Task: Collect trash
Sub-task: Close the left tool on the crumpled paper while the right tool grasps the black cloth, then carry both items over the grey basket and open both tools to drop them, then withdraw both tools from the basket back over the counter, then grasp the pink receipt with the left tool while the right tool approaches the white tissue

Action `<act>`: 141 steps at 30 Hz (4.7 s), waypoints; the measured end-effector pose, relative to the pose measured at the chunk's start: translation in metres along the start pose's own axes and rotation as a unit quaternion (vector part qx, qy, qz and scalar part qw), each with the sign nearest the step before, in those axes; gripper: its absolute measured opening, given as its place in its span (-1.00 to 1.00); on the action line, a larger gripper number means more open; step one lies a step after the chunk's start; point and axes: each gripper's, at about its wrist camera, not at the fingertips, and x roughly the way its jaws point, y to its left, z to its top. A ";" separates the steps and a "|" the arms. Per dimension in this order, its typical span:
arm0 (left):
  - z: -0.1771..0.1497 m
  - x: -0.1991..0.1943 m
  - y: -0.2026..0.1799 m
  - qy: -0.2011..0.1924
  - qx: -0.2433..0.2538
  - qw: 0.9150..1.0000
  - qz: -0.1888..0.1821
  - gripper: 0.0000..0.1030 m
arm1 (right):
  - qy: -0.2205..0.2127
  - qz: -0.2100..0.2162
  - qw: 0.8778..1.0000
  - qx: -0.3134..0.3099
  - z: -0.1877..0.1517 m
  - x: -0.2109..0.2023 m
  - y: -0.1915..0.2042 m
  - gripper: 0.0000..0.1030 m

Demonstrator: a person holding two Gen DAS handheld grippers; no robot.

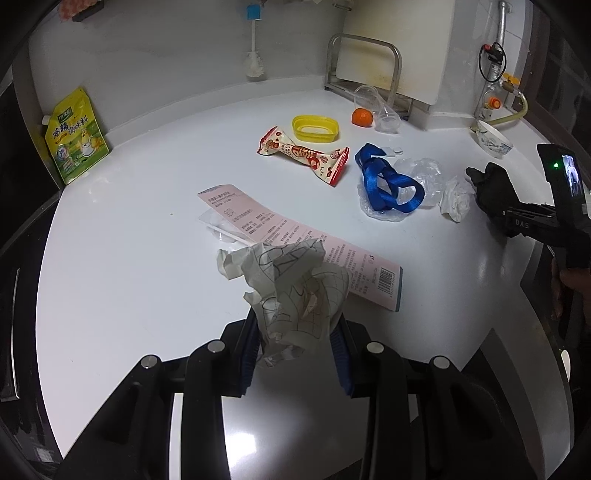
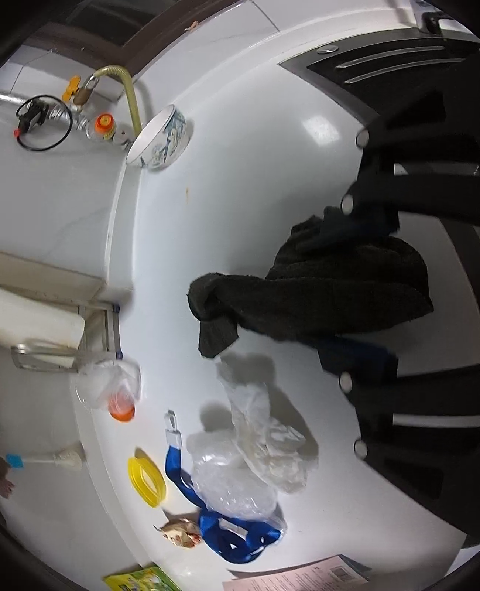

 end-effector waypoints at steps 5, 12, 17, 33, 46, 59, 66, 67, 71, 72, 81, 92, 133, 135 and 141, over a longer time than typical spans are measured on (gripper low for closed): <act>0.001 -0.010 0.001 -0.007 0.004 1.000 -0.007 -0.33 | -0.012 0.019 1.000 0.022 -0.005 -0.020 0.001 -0.48; 0.000 -0.033 -0.006 -0.023 0.017 0.999 -0.023 -0.33 | -0.036 0.037 0.997 0.062 -0.026 -0.078 0.004 -0.49; -0.008 -0.057 -0.015 -0.032 0.030 0.998 -0.040 -0.33 | -0.040 0.056 0.994 0.081 -0.058 -0.124 0.015 -0.49; -0.087 -0.104 -0.071 -0.016 0.104 0.991 -0.082 -0.33 | 0.024 0.106 0.986 0.123 -0.201 -0.196 0.063 -0.49; -0.139 -0.085 -0.095 0.034 0.130 0.987 -0.089 -0.32 | 0.066 0.127 0.981 0.134 -0.257 -0.189 0.073 -0.49; -0.150 -0.080 -0.093 0.046 0.122 0.988 -0.077 -0.03 | 0.084 0.153 0.977 0.122 -0.267 -0.180 0.087 -0.38; -0.147 -0.084 -0.084 0.041 0.105 0.992 -0.064 0.33 | 0.063 0.148 0.980 0.114 -0.263 -0.189 0.086 0.13; -0.146 -0.084 -0.083 0.042 0.103 0.992 -0.063 0.33 | 0.063 0.148 0.980 0.115 -0.262 -0.189 0.085 0.13; -0.146 -0.086 -0.080 0.039 0.097 0.993 -0.059 0.44 | 0.065 0.150 0.980 0.116 -0.263 -0.189 0.084 0.13; -0.146 -0.086 -0.080 0.039 0.096 0.993 -0.060 0.46 | 0.065 0.150 0.980 0.116 -0.263 -0.189 0.084 0.13; -0.140 -0.093 -0.081 0.033 0.092 0.994 -0.053 0.46 | 0.056 0.151 0.980 0.120 -0.261 -0.195 0.078 0.13; -0.122 -0.115 -0.084 0.003 0.082 0.996 -0.043 0.49 | 0.036 0.155 0.981 0.111 -0.251 -0.211 0.071 0.13; 0.018 -0.002 -0.023 0.006 -0.053 0.998 0.033 0.76 | -0.003 0.099 0.988 0.116 -0.130 -0.156 0.050 0.22; 0.020 0.008 -0.020 0.012 -0.062 0.997 0.039 0.76 | 0.004 0.097 0.988 0.122 -0.132 -0.148 0.046 0.22; 0.026 0.041 -0.017 0.020 -0.094 0.993 0.074 0.76 | 0.020 0.092 0.987 0.133 -0.137 -0.130 0.043 0.22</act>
